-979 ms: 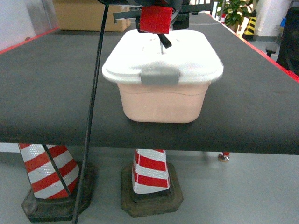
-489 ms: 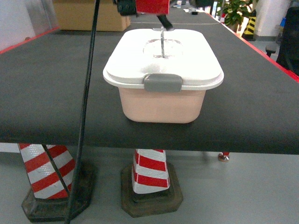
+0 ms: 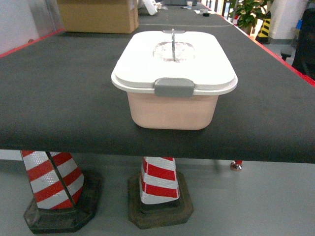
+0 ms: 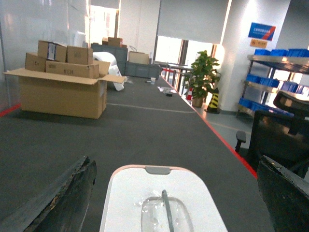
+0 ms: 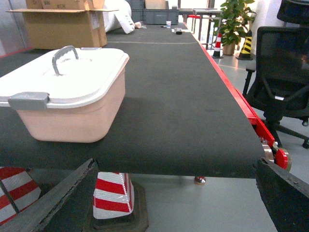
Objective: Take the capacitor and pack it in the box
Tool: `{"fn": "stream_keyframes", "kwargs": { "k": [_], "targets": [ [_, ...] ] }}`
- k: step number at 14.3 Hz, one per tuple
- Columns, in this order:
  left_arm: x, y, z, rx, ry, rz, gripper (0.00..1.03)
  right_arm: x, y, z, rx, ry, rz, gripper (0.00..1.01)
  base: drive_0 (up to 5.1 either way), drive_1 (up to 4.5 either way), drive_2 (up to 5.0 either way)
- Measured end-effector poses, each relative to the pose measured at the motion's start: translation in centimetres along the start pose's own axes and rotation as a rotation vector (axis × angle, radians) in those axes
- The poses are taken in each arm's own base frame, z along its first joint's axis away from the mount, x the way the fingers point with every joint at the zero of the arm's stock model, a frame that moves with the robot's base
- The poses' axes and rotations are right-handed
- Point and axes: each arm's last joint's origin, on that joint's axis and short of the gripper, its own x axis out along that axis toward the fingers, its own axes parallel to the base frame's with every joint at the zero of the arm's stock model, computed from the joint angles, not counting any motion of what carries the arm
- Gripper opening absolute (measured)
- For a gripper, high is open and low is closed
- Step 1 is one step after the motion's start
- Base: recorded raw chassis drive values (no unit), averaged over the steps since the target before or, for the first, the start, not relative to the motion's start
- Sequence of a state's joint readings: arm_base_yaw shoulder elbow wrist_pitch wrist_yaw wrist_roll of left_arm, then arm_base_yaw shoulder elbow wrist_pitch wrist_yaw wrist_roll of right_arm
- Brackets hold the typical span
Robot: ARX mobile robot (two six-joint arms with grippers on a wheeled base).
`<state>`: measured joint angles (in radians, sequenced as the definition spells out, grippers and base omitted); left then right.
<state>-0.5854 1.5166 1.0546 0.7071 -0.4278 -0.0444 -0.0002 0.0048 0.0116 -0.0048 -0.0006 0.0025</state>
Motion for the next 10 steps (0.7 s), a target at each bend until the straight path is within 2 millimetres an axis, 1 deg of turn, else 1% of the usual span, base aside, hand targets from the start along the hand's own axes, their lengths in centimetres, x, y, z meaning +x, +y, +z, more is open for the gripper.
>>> {"fn": "stream_keyframes", "kwargs": {
  "k": [1, 2, 3, 4, 5, 6, 7, 9, 10],
  "targets": [
    [0.3, 0.0, -1.1, 0.017, 0.034, 0.006, 0.98, 0.0, 0.0, 0.0, 0.0, 0.0, -0.001, 0.98, 0.0, 0.0, 0.0],
    [0.2, 0.3, -1.7, 0.072, 0.125, 0.056, 0.93, 0.0, 0.0, 0.0, 0.0, 0.001, 0.0, 0.98, 0.0, 0.0, 0.0],
    [-1.9, 2.3, -2.4, 0.138, 0.208, 0.114, 0.78, 0.0, 0.0, 0.0, 0.0, 0.001, 0.0, 0.98, 0.0, 0.0, 0.0],
    [-4.1, 5.0, -2.7, 0.138, 0.196, 0.148, 0.66, 0.0, 0.0, 0.0, 0.0, 0.001, -0.001, 0.98, 0.0, 0.0, 0.0],
    [-9.4, 10.1, -4.5, 0.141, 0.186, 0.177, 0.3, 0.0, 0.0, 0.0, 0.0, 0.0, 0.0, 0.98, 0.0, 0.0, 0.0],
    [-10.8, 11.0, -5.8, 0.148, 0.221, 0.157, 0.18, 0.0, 0.0, 0.0, 0.0, 0.0, 0.0, 0.98, 0.0, 0.0, 0.0],
    [-12.3, 12.1, -6.5, 0.149, 0.226, 0.157, 0.03, 0.0, 0.0, 0.0, 0.0, 0.001, -0.001, 0.98, 0.0, 0.0, 0.0],
    [-14.5, 13.8, -6.9, 0.148, 0.204, 0.178, 0.02, 0.0, 0.0, 0.0, 0.0, 0.0, 0.0, 0.98, 0.0, 0.0, 0.0],
    [-15.5, 14.2, -7.3, 0.148, 0.21, 0.17, 0.02, 0.0, 0.0, 0.0, 0.0, 0.0, 0.0, 0.98, 0.0, 0.0, 0.0]
  ]
}}
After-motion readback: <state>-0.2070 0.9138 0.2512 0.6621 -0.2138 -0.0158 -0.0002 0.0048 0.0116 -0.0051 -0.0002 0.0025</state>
